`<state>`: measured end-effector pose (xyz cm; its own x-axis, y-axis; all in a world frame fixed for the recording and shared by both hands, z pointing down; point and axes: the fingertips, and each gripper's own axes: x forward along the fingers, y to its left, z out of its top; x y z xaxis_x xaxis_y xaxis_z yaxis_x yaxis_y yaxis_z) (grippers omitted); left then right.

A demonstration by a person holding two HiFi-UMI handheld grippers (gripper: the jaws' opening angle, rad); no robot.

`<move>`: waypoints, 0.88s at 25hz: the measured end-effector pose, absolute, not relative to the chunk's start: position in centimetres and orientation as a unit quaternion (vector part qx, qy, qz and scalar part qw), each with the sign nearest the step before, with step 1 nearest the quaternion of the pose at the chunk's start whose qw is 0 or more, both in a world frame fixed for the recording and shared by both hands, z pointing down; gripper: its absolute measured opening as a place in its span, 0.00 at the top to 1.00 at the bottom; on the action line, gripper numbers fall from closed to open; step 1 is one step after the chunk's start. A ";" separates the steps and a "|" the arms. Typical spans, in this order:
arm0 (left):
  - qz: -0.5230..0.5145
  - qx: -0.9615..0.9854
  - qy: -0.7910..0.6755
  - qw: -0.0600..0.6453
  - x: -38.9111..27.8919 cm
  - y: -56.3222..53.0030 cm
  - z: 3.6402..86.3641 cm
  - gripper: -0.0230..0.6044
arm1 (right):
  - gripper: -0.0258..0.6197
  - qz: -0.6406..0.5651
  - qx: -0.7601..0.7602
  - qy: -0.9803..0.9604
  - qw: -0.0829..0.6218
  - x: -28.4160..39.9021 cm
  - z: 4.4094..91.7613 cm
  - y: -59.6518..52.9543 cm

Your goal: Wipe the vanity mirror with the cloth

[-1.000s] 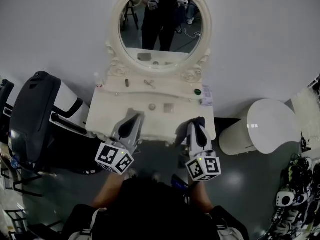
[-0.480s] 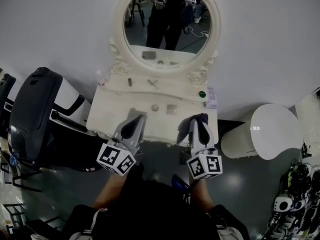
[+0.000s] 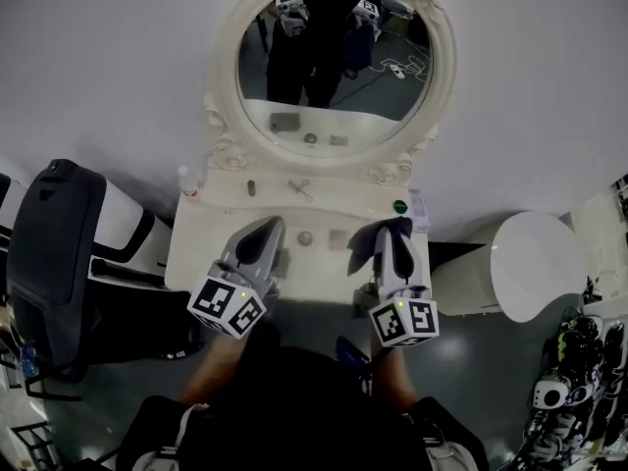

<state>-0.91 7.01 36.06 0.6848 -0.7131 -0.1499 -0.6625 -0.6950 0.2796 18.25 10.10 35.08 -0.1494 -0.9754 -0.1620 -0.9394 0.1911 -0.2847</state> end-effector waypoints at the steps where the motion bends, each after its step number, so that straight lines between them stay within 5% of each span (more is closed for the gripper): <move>1: -0.125 0.913 -0.374 0.102 -1.2 5.8 35.9 0.96 | 0.90 -0.058 -0.636 0.753 0.158 18.0 35.0 9.0; 12: -0.121 0.931 -0.329 0.106 -3.0 -5.6 33.8 0.96 | 0.90 -0.054 -0.669 0.724 0.161 16.8 32.8 -1.2; 22: -0.137 0.926 -0.334 0.111 0.2 -10.8 31.8 0.96 | 0.90 -0.023 -0.679 0.712 0.176 22.3 28.6 -8.3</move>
